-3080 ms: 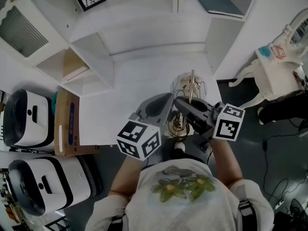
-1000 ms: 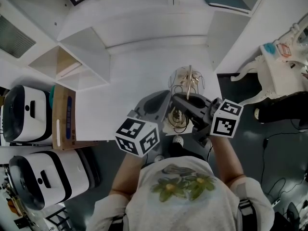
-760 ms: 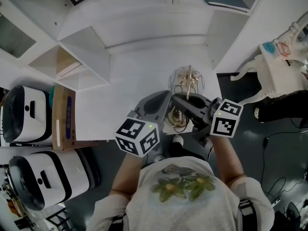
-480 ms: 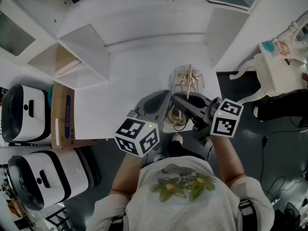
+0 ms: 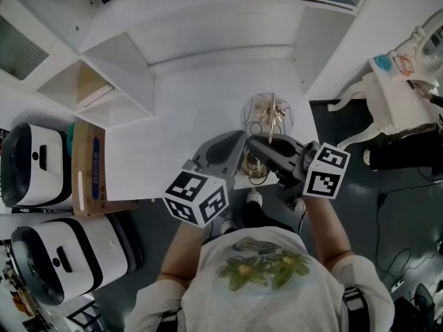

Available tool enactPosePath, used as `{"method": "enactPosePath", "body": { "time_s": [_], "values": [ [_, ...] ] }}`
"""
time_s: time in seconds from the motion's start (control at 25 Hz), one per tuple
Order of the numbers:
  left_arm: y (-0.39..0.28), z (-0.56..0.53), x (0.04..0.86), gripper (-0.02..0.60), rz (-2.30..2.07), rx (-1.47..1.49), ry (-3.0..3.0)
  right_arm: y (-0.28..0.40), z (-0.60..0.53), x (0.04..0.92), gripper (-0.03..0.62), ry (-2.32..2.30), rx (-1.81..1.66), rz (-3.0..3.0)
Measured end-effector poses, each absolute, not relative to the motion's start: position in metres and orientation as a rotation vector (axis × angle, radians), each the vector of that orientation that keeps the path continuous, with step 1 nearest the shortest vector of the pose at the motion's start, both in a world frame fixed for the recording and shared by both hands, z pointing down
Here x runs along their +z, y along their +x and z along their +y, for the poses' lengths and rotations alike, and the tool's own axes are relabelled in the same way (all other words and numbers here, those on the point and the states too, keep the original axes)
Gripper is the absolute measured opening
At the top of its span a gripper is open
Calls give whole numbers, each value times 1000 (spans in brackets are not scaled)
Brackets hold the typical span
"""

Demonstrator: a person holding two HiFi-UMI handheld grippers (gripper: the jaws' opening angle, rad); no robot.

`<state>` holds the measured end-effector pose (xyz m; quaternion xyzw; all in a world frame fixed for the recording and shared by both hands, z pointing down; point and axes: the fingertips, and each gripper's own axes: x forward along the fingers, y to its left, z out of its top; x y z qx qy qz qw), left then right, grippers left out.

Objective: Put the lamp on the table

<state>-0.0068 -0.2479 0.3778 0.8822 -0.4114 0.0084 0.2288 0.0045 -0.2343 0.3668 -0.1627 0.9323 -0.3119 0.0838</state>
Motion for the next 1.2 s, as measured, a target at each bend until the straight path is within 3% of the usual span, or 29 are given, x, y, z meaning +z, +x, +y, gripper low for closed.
{"method": "enactPosePath", "body": {
  "time_s": [1.2],
  "values": [
    [-10,-232,384,29,-1174,2,2383,5,-218,372,32,-630,-790,2809]
  ]
}}
